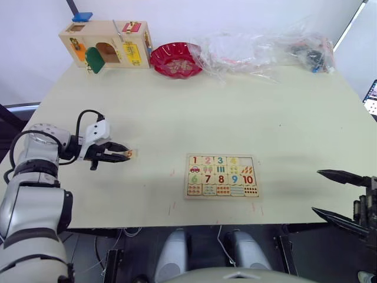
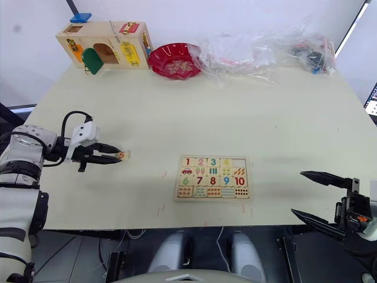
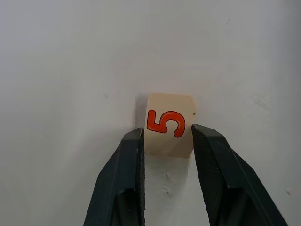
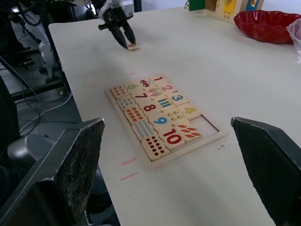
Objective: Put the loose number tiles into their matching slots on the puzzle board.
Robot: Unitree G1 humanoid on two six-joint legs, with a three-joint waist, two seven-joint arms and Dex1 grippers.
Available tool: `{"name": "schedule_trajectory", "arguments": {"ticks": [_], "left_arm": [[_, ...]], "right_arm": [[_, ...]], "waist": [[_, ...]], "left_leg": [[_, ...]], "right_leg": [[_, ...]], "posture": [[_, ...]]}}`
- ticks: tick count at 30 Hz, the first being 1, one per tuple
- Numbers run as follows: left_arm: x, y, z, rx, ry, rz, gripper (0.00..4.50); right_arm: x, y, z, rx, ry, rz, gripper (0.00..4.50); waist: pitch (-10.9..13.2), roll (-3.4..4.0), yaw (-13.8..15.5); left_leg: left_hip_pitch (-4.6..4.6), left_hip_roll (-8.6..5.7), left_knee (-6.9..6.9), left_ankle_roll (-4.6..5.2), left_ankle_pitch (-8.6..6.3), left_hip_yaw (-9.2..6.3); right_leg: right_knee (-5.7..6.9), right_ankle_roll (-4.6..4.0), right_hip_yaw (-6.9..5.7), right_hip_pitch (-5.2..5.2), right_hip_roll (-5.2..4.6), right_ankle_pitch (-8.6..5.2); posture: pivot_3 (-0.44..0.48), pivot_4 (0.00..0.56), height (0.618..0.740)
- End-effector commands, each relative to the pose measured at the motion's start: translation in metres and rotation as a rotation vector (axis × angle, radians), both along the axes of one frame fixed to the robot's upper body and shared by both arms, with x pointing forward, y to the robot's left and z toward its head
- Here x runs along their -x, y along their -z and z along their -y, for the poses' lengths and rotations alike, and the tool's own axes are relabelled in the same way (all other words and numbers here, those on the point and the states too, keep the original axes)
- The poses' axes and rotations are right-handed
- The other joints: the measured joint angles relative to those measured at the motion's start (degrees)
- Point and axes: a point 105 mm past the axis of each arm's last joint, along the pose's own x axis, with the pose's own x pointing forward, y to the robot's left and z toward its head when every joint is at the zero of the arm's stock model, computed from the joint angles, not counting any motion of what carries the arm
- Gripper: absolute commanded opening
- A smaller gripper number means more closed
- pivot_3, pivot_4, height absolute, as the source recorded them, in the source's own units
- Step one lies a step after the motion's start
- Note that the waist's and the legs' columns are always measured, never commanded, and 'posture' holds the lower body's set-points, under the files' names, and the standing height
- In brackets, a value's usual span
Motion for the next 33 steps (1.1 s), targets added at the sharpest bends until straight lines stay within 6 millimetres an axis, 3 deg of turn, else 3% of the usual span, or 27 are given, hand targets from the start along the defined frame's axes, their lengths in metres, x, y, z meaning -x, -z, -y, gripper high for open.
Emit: {"name": "schedule_trajectory", "arguments": {"ticks": [1, 5, 10, 22, 33], "left_arm": [[0.013, -0.019, 0.017, 0.01, 0.126, 0.029, 0.97], [0.047, -0.021, 0.041, -0.003, 0.214, -0.104, 0.97], [0.059, -0.02, 0.061, -0.126, 0.15, -0.12, 0.97], [0.057, 0.005, 0.1, -0.141, 0.065, -0.035, 0.97], [0.066, 0.021, 0.121, -0.164, 0.092, -0.064, 0.97]], "right_arm": [[0.002, -0.005, 0.001, 0.008, 0.008, 0.037, 4.5], [0.004, -0.003, -0.001, 0.009, 0.01, 0.035, 4.5], [0.004, -0.002, -0.003, 0.008, 0.002, 0.03, 4.5], [0.001, -0.003, -0.005, 0.009, -0.015, 0.028, 4.5], [0.003, -0.003, -0.007, 0.018, -0.013, 0.014, 4.5]], "waist": [[0.0, 0.01, -0.16], [0.04, 0.01, -0.61], [0.02, 0.1, 0.17], [0.04, 0.12, 0.2], [0.04, 0.12, 0.17]], "left_leg": [[0.0, 0.04, 0.0, 0.0, 0.0, -0.01], [0.02, 0.19, -0.02, -0.01, 0.0, 0.06], [0.11, 0.07, 0.0, 0.0, 0.0, 0.09], [0.09, -0.02, 0.01, 0.0, 0.0, 0.11], [0.08, -0.03, 0.01, 0.0, 0.0, 0.1]], "right_leg": [[0.01, 0.0, 0.0, -0.01, -0.02, 0.0], [0.16, -0.02, 0.07, -0.1, -0.03, -0.01], [0.2, -0.02, 0.1, -0.03, -0.03, -0.05], [0.17, 0.04, 0.16, -0.05, 0.02, -0.08], [0.15, 0.04, 0.16, -0.05, 0.03, -0.08]], "posture": [[0.0, 0.15, 0.74], [0.0, 0.15, 0.74], [0.0, 0.15, 0.74], [0.0, 0.15, 0.74], [0.0, 0.15, 0.74]]}}
